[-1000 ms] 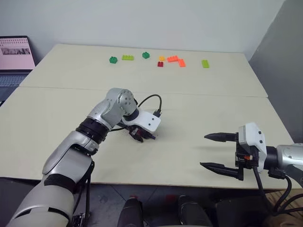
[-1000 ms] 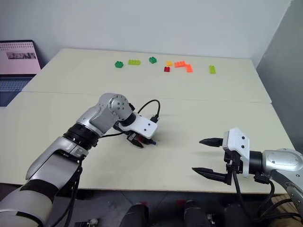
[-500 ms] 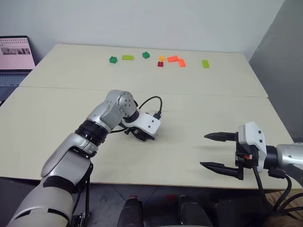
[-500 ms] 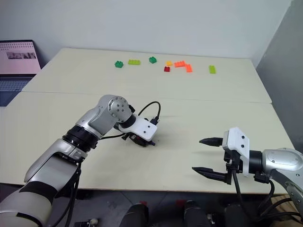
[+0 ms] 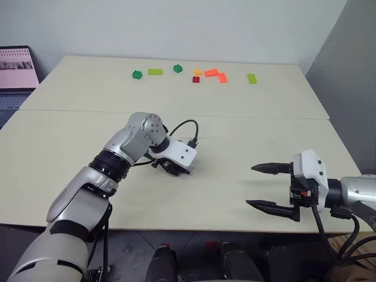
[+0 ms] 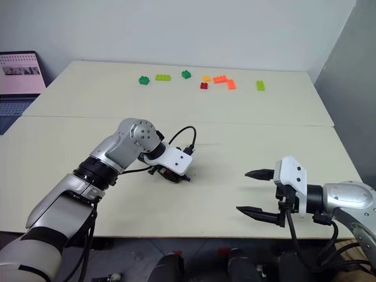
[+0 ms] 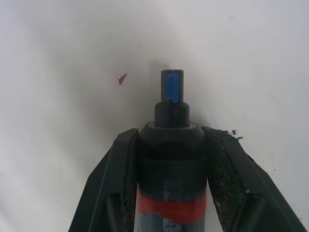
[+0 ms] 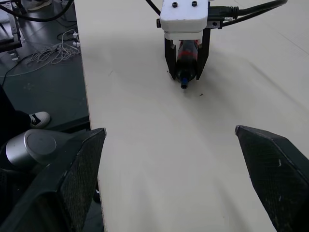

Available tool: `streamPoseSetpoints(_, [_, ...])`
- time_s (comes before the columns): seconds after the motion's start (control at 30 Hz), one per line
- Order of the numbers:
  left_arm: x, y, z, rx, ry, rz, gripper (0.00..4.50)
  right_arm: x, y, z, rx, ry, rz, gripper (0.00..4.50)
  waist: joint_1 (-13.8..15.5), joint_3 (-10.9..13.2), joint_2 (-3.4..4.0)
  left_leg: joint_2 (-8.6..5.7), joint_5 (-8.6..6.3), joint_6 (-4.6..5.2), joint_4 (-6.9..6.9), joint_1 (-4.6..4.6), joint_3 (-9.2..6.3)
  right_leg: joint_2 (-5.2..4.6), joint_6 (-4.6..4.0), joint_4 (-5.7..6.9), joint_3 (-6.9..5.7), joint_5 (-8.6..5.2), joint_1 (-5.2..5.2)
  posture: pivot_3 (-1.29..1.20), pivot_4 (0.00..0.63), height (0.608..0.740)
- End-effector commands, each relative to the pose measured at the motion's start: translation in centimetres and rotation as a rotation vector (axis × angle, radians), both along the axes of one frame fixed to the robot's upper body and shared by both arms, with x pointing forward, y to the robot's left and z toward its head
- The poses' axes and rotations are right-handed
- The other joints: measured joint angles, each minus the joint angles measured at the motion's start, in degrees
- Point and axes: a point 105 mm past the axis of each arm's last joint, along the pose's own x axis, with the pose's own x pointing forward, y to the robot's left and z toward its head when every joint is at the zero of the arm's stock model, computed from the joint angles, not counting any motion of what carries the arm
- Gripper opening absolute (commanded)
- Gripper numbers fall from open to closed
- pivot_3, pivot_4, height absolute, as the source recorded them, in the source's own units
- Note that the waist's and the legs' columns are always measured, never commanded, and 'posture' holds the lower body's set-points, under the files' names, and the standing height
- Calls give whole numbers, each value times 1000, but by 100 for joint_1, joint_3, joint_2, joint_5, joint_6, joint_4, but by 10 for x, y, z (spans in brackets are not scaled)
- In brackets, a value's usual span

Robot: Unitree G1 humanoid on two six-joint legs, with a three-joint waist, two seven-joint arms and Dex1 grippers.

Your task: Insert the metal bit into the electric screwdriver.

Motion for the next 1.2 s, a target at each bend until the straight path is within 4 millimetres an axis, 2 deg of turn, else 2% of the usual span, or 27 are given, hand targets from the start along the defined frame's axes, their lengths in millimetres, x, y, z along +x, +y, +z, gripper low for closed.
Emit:
streamPoseSetpoints(0.03, [11,-16,43,-146,-96,17,1629,2,0,11,16,-43,-2,4500,-1,1,0,0,0,0,0,0,0,0,0,0,0,0,0,0,150,740])
streamPoseSetpoints(0.07, [13,-19,49,-171,-106,24,1629,2,0,12,21,-44,-4,4500,0,2,-1,0,0,0,0,-1,0,0,0,0,0,0,-1,0,150,740])
streamPoseSetpoints(0.17, [23,-39,90,-384,-143,110,1629,3,-2,16,36,-49,-19,4500,36,4,-4,-1,0,0,2,-12,-5,0,0,0,-5,0,-6,0,150,740])
streamPoseSetpoints(0.27, [32,-52,115,-579,-173,223,1629,6,-3,23,65,-63,-40,4500,55,4,-3,-2,0,0,5,-26,-11,0,1,-6,-11,0,-12,0,150,740])
streamPoseSetpoints(0.43, [46,-70,141,-975,-233,415,1629,17,-3,45,164,-116,-85,4500,44,4,-2,-1,0,0,3,-24,-16,0,-12,-4,-14,8,-11,0,150,740])
streamPoseSetpoints(0.57, [50,-71,136,-1183,-224,576,1629,24,-2,60,216,-148,-108,4500,33,4,-2,-1,0,0,3,-21,-17,0,-19,0,-13,14,-11,0,150,740])
streamPoseSetpoints(0.73, [45,-70,129,-1429,-212,660,1629,34,0,75,267,-188,-128,4500,34,4,0,-1,1,0,4,-21,-19,0,-20,2,-14,16,-10,0,150,740])
streamPoseSetpoints(1.0, [42,-51,116,-1520,-273,719,1629,37,-6,82,246,-213,-131,4500,110,3,1,-4,1,0,3,-20,-18,-1,-18,-2,-14,18,-10,0,150,740])
streamPoseSetpoints(1.2, [35,-37,94,-1544,-273,781,1629,36,-6,82,232,-212,-120,4500,113,3,0,-3,2,0,4,-20,-18,-1,-19,-2,-14,18,-9,0,150,740])
